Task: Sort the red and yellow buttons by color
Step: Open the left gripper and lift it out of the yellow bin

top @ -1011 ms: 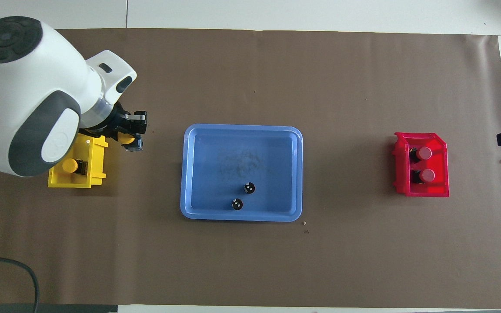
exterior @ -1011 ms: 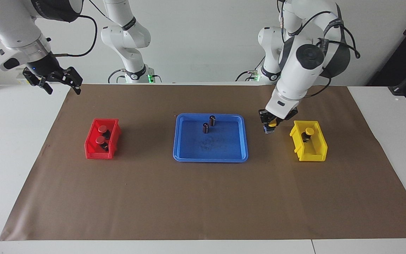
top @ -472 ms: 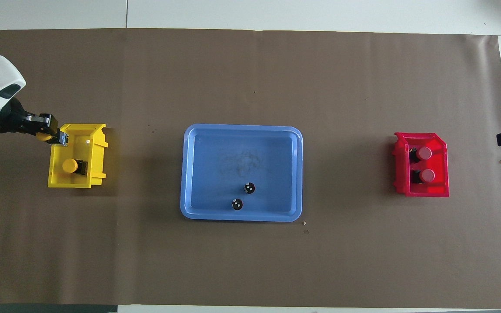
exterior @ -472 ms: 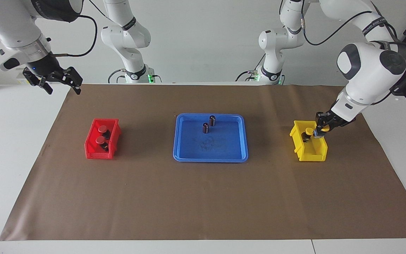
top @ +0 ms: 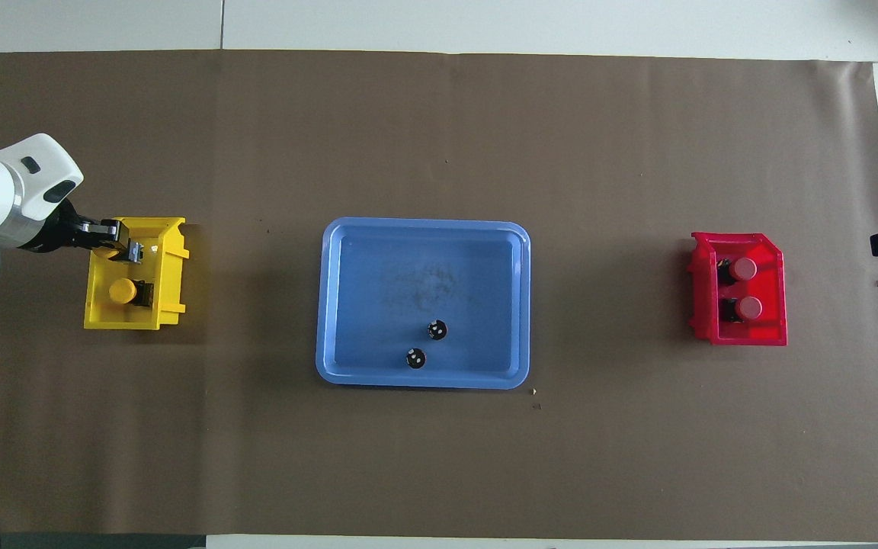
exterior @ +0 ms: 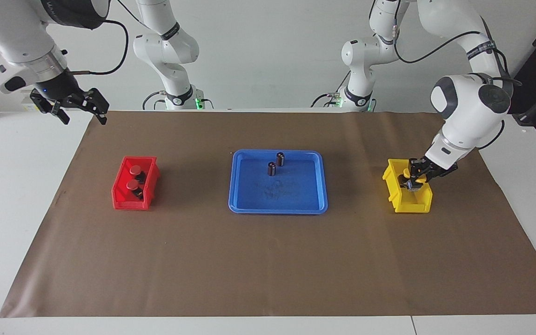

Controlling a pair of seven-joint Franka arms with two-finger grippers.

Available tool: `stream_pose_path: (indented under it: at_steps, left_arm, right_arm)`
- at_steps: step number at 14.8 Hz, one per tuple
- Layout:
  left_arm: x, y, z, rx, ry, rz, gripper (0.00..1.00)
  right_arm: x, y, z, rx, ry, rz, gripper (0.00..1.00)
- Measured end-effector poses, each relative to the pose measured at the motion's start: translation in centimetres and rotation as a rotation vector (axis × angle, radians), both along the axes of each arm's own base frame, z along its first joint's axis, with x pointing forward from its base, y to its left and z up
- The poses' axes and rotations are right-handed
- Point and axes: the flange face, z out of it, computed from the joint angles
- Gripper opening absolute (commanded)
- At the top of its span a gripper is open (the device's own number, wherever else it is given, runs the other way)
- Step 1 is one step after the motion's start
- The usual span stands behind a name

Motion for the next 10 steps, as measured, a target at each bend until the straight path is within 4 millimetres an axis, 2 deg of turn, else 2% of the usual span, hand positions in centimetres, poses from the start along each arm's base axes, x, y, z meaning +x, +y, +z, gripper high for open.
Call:
stream_pose_path:
  at_steps: [4, 8, 10]
  left_arm:
    - [-0.2, 1.6, -1.8, -0.001, -0.011, 0.028, 0.01]
    - [-0.5, 1.6, -4.5, -0.003, -0.016, 0.029, 0.01]
    - [-0.7, 1.3, -5.2, -0.003, -0.013, 0.03, 0.01]
  right_arm:
    - [0.0, 0.0, 0.0, 0.0, 0.0, 0.0, 1.0]
    - [0.0, 0.0, 0.0, 0.0, 0.0, 0.0, 1.0]
    - [0.0, 0.0, 0.0, 0.0, 0.0, 0.0, 1.0]
